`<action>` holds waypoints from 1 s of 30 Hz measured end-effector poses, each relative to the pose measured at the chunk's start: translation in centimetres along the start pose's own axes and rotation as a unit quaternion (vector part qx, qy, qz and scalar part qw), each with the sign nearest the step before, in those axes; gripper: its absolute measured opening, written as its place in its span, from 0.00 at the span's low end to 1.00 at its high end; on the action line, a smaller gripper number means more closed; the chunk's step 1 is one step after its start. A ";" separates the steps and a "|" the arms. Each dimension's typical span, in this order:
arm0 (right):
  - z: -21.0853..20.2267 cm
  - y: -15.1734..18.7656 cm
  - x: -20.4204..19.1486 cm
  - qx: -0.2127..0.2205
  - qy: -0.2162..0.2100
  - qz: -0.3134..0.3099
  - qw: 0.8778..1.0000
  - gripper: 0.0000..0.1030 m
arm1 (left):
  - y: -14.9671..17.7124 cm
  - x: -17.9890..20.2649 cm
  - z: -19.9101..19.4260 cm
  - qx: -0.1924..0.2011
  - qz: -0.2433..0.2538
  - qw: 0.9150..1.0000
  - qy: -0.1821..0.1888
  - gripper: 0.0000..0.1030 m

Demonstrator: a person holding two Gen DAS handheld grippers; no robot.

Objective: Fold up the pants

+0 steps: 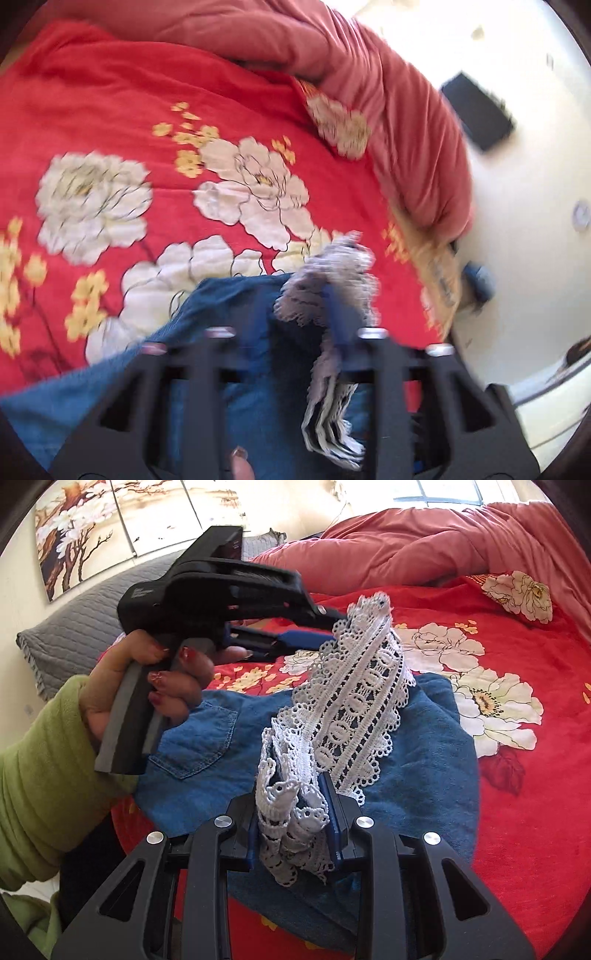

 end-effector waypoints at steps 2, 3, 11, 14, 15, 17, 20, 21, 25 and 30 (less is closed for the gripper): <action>0.0 0.2 -0.4 -0.002 0.006 -0.007 1.000 0.26 | 0.5 -0.9 -0.9 0.016 -0.035 0.999 0.033 0.53; 0.0 0.3 -0.7 -0.003 0.008 -0.012 1.000 0.26 | 1.0 -1.5 -1.2 0.023 -0.054 0.997 0.051 0.54; 2.1 1.3 -5.2 -0.019 0.023 -0.104 0.994 0.26 | 1.6 -2.4 -0.1 0.009 -0.085 0.994 0.062 0.67; 3.0 1.9 -5.9 -0.024 0.037 -0.130 0.991 0.27 | 1.9 -2.8 0.4 -0.001 -0.080 0.996 0.027 0.54; 3.0 1.9 -5.9 -0.023 0.034 -0.125 0.991 0.28 | 1.9 -3.1 0.5 -0.003 -0.078 0.997 0.012 0.35; 2.9 1.7 -5.8 -0.018 0.024 -0.108 0.994 0.28 | 2.1 -3.9 0.8 -0.007 -0.078 0.997 -0.019 0.23; 3.1 1.9 -5.5 -0.022 0.018 -0.103 0.994 0.28 | 2.2 -4.1 0.4 -0.006 -0.074 0.997 -0.030 0.14; 3.2 2.1 -5.5 -0.023 0.020 -0.105 0.994 0.28 | 2.2 -4.1 0.0 -0.003 -0.066 0.997 -0.034 0.12; 2.8 2.1 -5.6 -0.021 0.010 -0.103 0.994 0.28 | 2.3 -3.9 -1.5 0.006 -0.041 0.998 -0.052 0.12; 2.7 2.3 -6.0 -0.017 -0.011 -0.095 0.995 0.46 | 2.9 -5.1 -0.1 -0.004 -0.040 0.997 -0.073 0.12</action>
Point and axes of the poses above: each gripper's, at about its wrist camera, not at the fingertips, and z roughly the way its jaws point, x to its right, y to its underside, the point moved 8 cm from there along z, roughly the way its jaws point, and after that the axes turned 3 degrees about -y, right-handed, at the moved point
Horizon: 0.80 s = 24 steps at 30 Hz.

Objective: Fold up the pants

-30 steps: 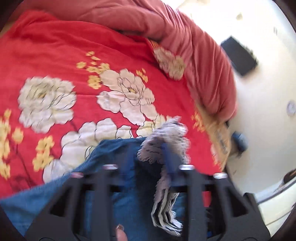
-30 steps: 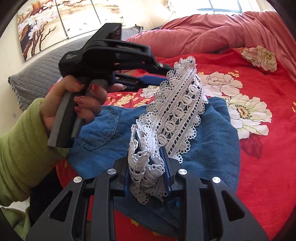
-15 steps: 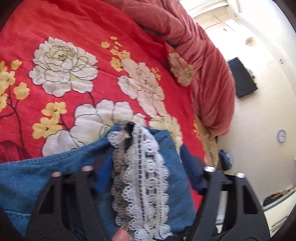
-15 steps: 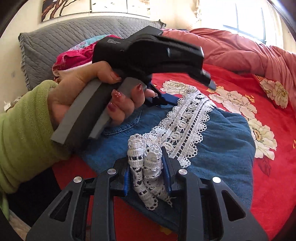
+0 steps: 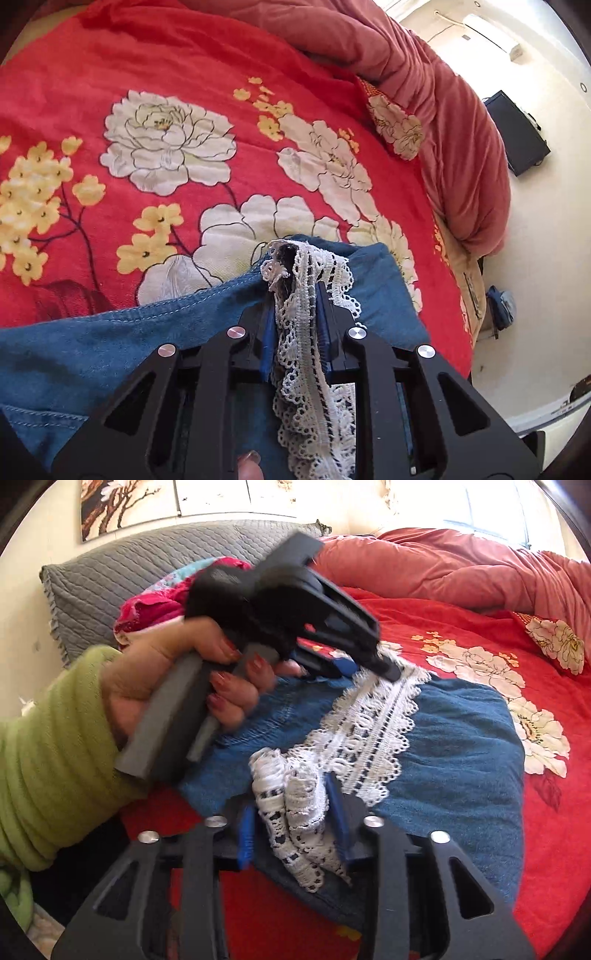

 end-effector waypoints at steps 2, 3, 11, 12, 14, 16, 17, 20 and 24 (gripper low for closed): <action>-0.5 -0.1 -0.5 0.004 -0.016 -0.001 1.000 0.51 | -0.1 0.0 -0.2 0.001 0.000 1.000 0.002 0.13; -0.8 -0.1 -0.7 0.006 -0.017 -0.003 1.000 0.52 | -0.2 0.0 -0.4 0.004 0.001 1.000 0.003 0.14; -4.4 -1.2 1.7 0.032 -0.059 0.091 0.994 0.65 | -0.7 0.1 -3.3 0.029 0.009 0.999 -0.010 0.22; -5.1 -1.7 2.7 0.041 -0.053 0.103 0.992 0.67 | -0.8 0.0 -3.8 0.033 0.007 0.999 -0.011 0.25; -5.8 -2.5 4.4 0.051 -0.042 0.118 0.991 0.69 | -0.9 -0.2 -5.0 0.047 0.010 0.999 -0.017 0.26; -6.2 -3.5 6.9 0.054 -0.019 0.136 0.989 0.69 | -0.9 -0.2 -5.8 0.052 0.009 0.998 -0.017 0.26; -6.2 -3.8 8.2 0.050 -0.007 0.144 0.988 0.69 | -0.8 -0.1 -6.2 0.054 0.008 0.998 -0.012 0.27; -5.5 -4.9 12.5 0.026 0.023 0.175 0.984 0.69 | -0.1 0.2 -6.1 0.041 0.007 0.999 -0.006 0.27; -2.3 -6.1 17.2 -0.018 0.012 0.221 0.975 0.70 | 1.8 0.7 -4.7 0.000 -0.001 1.000 0.013 0.27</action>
Point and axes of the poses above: each gripper's, at about its wrist camera, not at the fingertips, and z roughly the way its jaws point, x to its right, y to its underside, the point moved 8 cm from there along z, roughly the way its jaws point, and after that the axes turned 3 degrees about -y, right-handed, at the moved point
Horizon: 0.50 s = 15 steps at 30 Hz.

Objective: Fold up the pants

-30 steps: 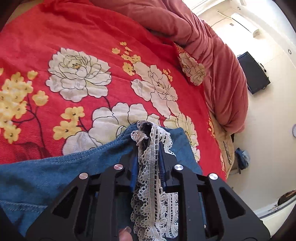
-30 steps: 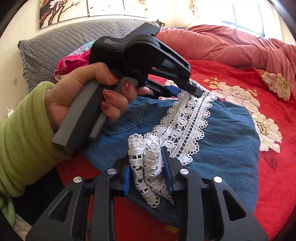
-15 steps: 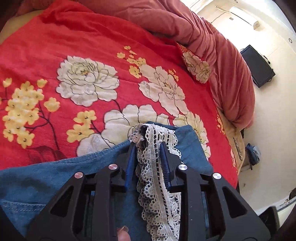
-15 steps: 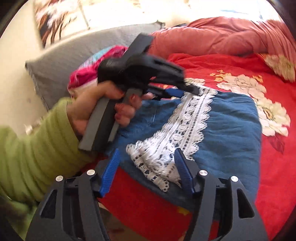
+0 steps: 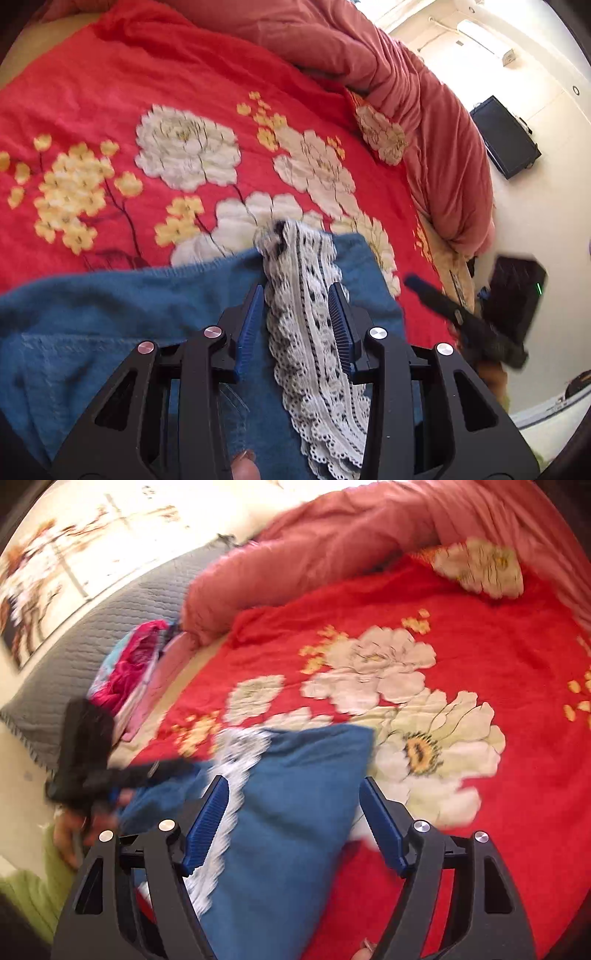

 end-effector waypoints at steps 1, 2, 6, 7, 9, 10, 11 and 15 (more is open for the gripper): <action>0.9 -0.1 1.0 -0.015 0.007 0.008 1.000 0.70 | 0.4 0.1 0.3 -0.007 -0.001 1.000 0.003 0.28; 1.4 -0.1 2.1 -0.022 0.018 0.016 0.999 0.70 | 0.6 0.1 0.5 -0.012 -0.002 1.000 0.005 0.32; 4.5 -0.9 3.7 -0.052 0.017 0.036 0.998 0.70 | 1.3 0.4 2.0 -0.028 0.007 1.000 0.007 0.39; 4.9 -1.0 3.8 -0.058 0.015 0.036 0.998 0.70 | 1.4 0.4 2.3 -0.029 0.009 1.000 0.005 0.40; 5.9 -1.1 4.3 -0.068 0.017 0.038 0.997 0.71 | 1.5 0.3 2.9 -0.030 0.003 1.000 0.007 0.50; 6.3 -1.2 4.5 -0.068 0.016 0.038 0.997 0.70 | 1.5 0.4 3.1 -0.029 -0.001 1.000 0.011 0.52; 6.4 -1.2 4.5 -0.065 0.015 0.035 0.997 0.69 | 1.5 0.4 3.3 -0.029 -0.004 0.999 0.015 0.56; 6.2 -1.1 4.1 -0.061 0.003 0.024 0.998 0.46 | 1.6 1.2 3.7 -0.027 0.008 1.000 0.003 0.62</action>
Point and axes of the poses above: each gripper's, at about its wrist camera, not at the fingertips, and z roughly the way its jaws point, x to its right, y to its underside, the point moved 8 cm from there along z, roughly the way its jaws point, and after that the axes turned 3 degrees about -y, right-handed, at the moved point
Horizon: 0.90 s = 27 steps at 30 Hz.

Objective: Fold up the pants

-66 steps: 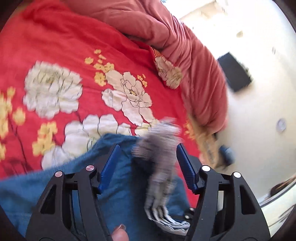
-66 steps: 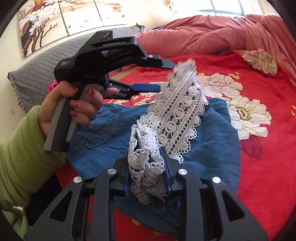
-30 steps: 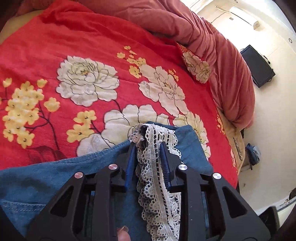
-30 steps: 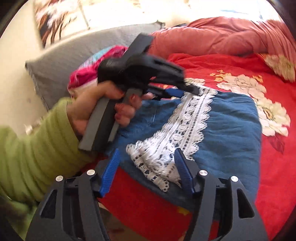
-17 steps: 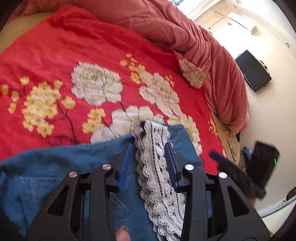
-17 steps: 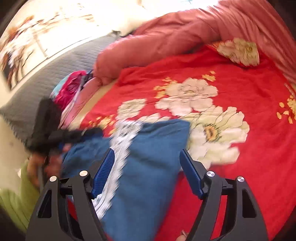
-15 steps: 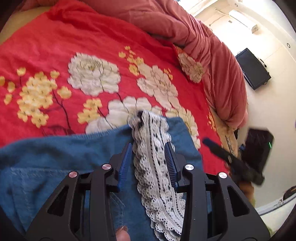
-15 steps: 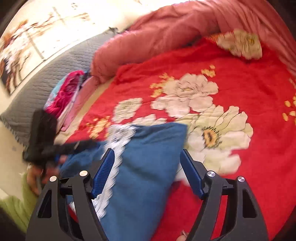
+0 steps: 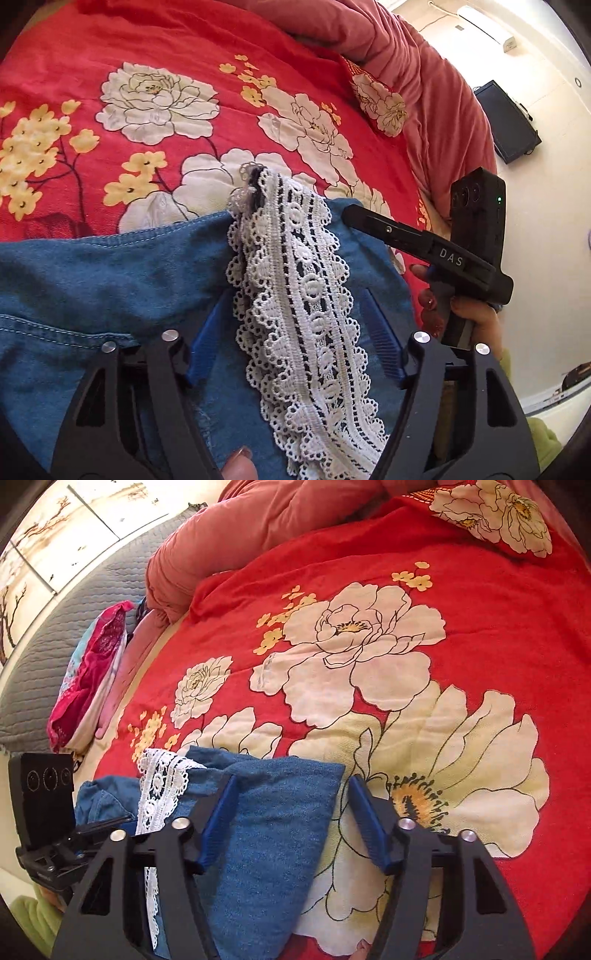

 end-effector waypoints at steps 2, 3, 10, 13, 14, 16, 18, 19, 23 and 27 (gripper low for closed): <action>0.0 0.0 -0.5 0.003 -0.016 0.003 1.000 0.33 | 0.1 0.2 0.1 0.006 0.004 1.000 -0.013 0.61; 0.1 -0.1 -0.6 0.006 -0.011 -0.002 1.000 0.24 | 0.1 0.2 0.1 0.007 0.006 1.000 -0.020 0.44; -2.1 -1.3 -4.3 0.060 0.010 -0.093 0.994 0.11 | 0.0 1.1 -2.3 0.018 0.076 0.995 -0.064 0.18; -1.1 -0.9 -3.0 0.038 0.072 -0.112 0.990 0.11 | 0.0 0.6 -2.0 0.014 0.087 0.992 -0.093 0.18; -0.6 -0.8 -2.5 0.029 0.083 -0.108 0.990 0.11 | 0.3 0.1 -1.2 0.003 0.083 0.991 -0.101 0.18; 0.2 -0.5 -1.8 0.016 0.097 -0.106 0.990 0.18 | 0.6 -0.6 -0.4 -0.012 0.072 0.992 -0.103 0.21; 0.5 -0.3 -1.2 0.009 0.115 -0.108 0.987 0.22 | 0.7 -0.6 -0.3 -0.012 0.075 0.992 -0.104 0.21; 0.5 -0.3 -1.1 0.010 0.116 -0.107 0.987 0.29 | 0.6 -0.5 -0.4 -0.011 0.076 0.992 -0.104 0.21; -1.0 -0.3 -1.1 0.028 0.122 -0.102 0.987 0.41 | 0.7 -0.5 -0.5 -0.009 0.078 0.992 -0.102 0.23; -4.1 0.6 -2.8 0.060 0.087 -0.109 0.988 0.54 | 0.3 -0.1 -1.3 0.003 0.083 0.991 -0.103 0.36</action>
Point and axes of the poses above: each gripper's, at about its wrist camera, not at the fingertips, and z roughly the way its jaws point, x to its right, y to its underside, the point moved 8 cm from there along z, roughly the way its jaws point, and after that the axes turned 3 degrees about -y, right-handed, at the moved point
